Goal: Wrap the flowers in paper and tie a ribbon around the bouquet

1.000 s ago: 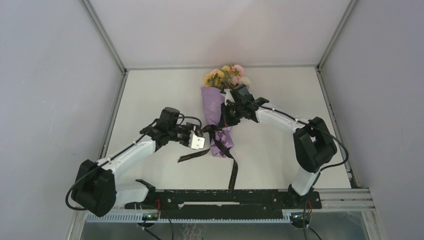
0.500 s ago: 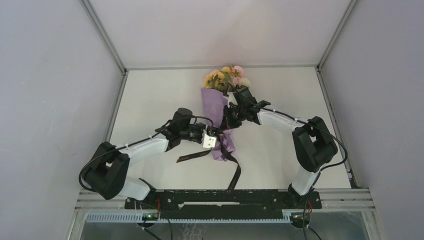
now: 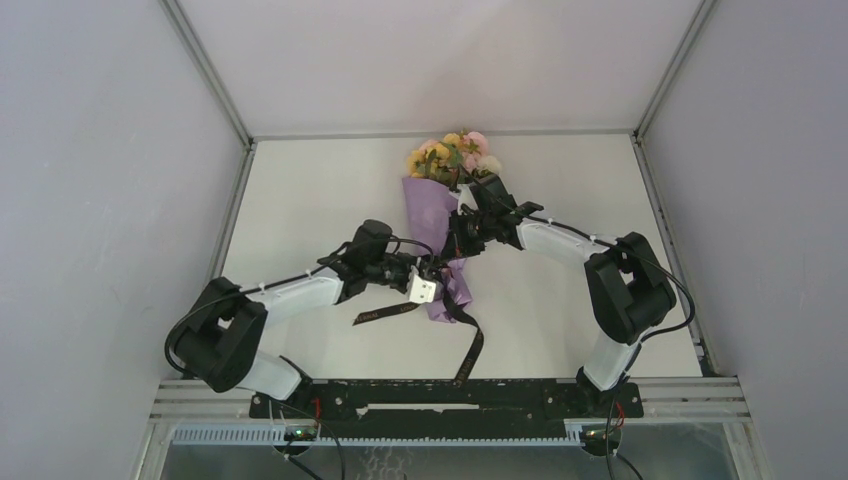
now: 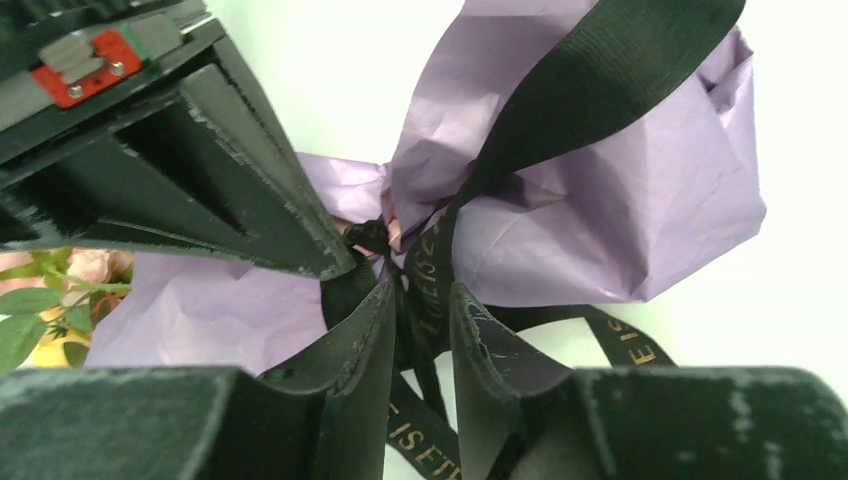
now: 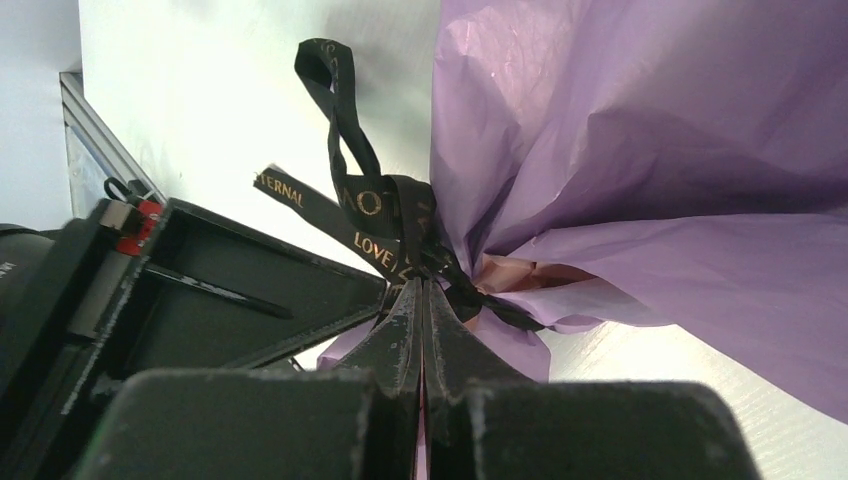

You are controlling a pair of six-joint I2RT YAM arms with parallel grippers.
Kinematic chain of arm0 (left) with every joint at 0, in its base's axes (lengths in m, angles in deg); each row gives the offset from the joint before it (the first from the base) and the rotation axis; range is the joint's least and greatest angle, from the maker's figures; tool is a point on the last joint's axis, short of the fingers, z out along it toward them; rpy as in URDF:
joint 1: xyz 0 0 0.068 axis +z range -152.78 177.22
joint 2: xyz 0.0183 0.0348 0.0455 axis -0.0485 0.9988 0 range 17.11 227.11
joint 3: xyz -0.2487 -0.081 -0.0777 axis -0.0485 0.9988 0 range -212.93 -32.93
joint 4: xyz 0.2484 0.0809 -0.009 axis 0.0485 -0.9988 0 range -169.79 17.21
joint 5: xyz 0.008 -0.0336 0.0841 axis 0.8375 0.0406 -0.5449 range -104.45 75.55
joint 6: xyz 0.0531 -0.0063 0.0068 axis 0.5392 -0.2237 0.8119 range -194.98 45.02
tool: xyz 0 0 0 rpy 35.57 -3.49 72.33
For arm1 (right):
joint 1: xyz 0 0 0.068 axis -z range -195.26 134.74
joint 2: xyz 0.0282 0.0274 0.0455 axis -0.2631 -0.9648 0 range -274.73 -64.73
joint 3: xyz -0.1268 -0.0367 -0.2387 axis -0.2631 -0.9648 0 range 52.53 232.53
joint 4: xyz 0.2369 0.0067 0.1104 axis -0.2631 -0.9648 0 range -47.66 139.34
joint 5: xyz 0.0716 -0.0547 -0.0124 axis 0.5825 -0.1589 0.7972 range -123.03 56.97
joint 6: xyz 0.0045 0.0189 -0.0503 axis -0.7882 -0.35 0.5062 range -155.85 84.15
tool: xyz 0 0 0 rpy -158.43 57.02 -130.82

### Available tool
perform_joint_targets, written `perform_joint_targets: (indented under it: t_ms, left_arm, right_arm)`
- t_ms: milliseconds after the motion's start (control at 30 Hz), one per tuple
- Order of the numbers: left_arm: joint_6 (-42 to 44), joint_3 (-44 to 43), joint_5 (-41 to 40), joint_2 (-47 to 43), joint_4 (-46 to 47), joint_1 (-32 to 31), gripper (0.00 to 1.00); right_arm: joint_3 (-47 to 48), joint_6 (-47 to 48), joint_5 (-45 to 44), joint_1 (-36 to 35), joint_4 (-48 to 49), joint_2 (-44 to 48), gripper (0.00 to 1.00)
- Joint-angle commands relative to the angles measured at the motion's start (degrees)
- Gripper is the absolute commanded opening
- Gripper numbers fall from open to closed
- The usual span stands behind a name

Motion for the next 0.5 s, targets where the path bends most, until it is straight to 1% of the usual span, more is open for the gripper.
perform_joint_targets:
  t_ms: [0,33,133,167,233,267,367,400,467]
  left_arm:
    - [-4.8,-1.0,0.7,1.3,2.2,-1.1,0.27]
    - [-5.4,-1.0,0.0,1.4,2.7,-1.1,0.22]
    - [-6.6,-0.7,-2.6,0.7,3.2,-1.1,0.02]
    - [-7.5,-0.7,-3.6,0.3,3.2,-1.1,0.00]
    - [-11.4,-0.9,-6.1,-0.5,3.3,-0.8,0.00]
    - [-14.8,-1.1,-7.8,-0.8,3.8,-0.7,0.00]
    - [-29.1,-3.1,-14.1,-1.2,3.3,-0.5,0.00]
    - [-33.6,-4.0,-15.2,-1.3,1.7,-0.4,0.00]
    - [-40.2,-5.5,-14.7,-1.5,-2.2,-0.3,0.00]
  right_arm:
    - [-0.2,-1.2,1.4,0.4,3.3,0.9,0.00]
    - [-0.4,-1.3,1.4,0.4,3.4,1.0,0.00]
    - [-1.5,-2.0,1.5,0.9,4.3,1.5,0.00]
    - [-1.9,-2.4,1.7,1.2,4.8,1.7,0.00]
    - [-2.8,-3.1,2.1,1.8,6.2,2.3,0.00]
    - [-3.2,-3.3,2.3,2.0,6.8,2.7,0.00]
    - [-4.2,-2.9,3.3,1.6,8.8,3.8,0.00]
    - [-4.8,-3.0,3.6,1.5,9.9,4.4,0.00]
    - [-6.2,-3.8,4.6,1.5,12.0,4.9,0.00]
